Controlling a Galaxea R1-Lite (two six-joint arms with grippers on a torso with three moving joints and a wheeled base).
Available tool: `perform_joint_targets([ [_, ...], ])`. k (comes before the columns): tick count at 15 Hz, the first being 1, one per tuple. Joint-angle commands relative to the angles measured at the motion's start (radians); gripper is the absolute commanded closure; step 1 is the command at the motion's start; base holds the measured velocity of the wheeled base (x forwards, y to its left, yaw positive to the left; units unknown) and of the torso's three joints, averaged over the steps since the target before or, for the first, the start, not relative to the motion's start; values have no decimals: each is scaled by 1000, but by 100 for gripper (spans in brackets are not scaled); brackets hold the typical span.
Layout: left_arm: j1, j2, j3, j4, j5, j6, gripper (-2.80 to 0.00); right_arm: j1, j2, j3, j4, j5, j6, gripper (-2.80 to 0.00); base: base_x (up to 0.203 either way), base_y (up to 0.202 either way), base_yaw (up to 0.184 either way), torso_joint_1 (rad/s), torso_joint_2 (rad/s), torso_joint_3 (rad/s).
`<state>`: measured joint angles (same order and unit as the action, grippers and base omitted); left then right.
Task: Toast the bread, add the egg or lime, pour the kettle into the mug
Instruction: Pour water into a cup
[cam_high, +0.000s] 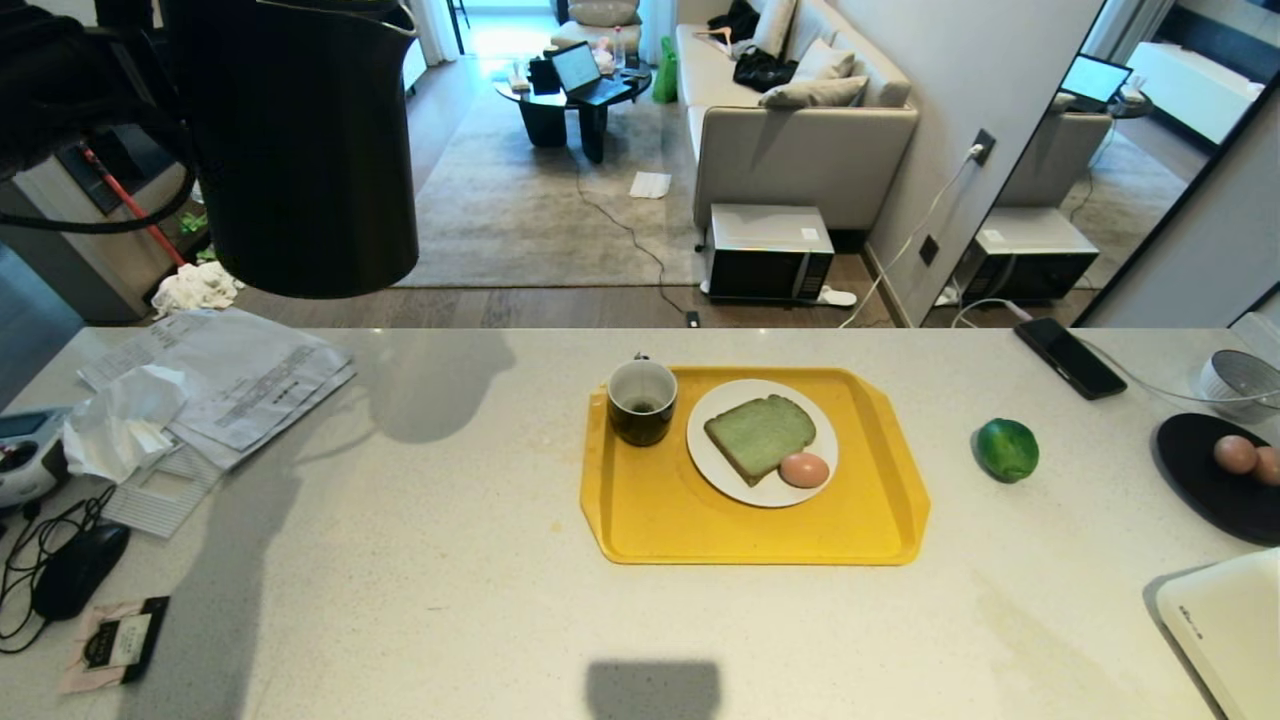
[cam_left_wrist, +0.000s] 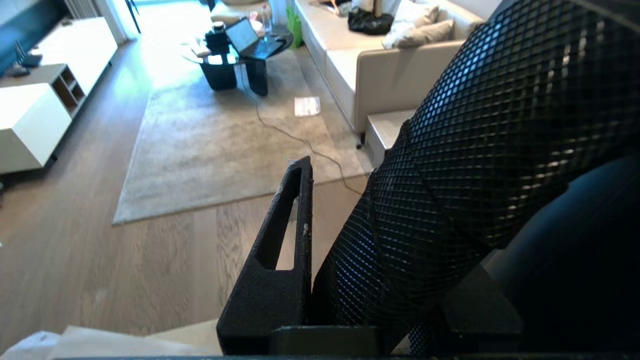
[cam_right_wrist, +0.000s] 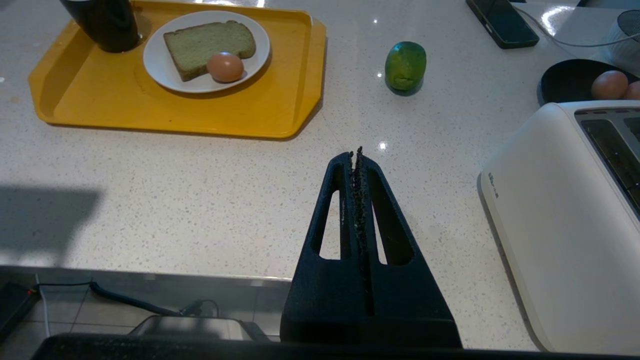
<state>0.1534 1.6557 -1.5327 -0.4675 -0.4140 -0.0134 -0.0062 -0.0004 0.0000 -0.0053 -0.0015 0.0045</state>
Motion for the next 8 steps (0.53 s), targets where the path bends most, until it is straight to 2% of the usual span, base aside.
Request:
perform_joint_targets([
  [1, 1, -76, -18, 97, -5, 0, 0, 0, 1, 0, -1, 0, 0, 0, 0, 0, 0, 0, 0, 0],
  [4, 5, -139, -35, 225, -9, -3, 0, 0, 0, 0, -1, 0, 0, 0, 0, 0, 0, 0, 0, 0],
  [8, 3, -139, -105, 254, 4, -17, 0, 0, 0, 0, -1, 0, 0, 0, 0, 0, 0, 0, 0, 0],
])
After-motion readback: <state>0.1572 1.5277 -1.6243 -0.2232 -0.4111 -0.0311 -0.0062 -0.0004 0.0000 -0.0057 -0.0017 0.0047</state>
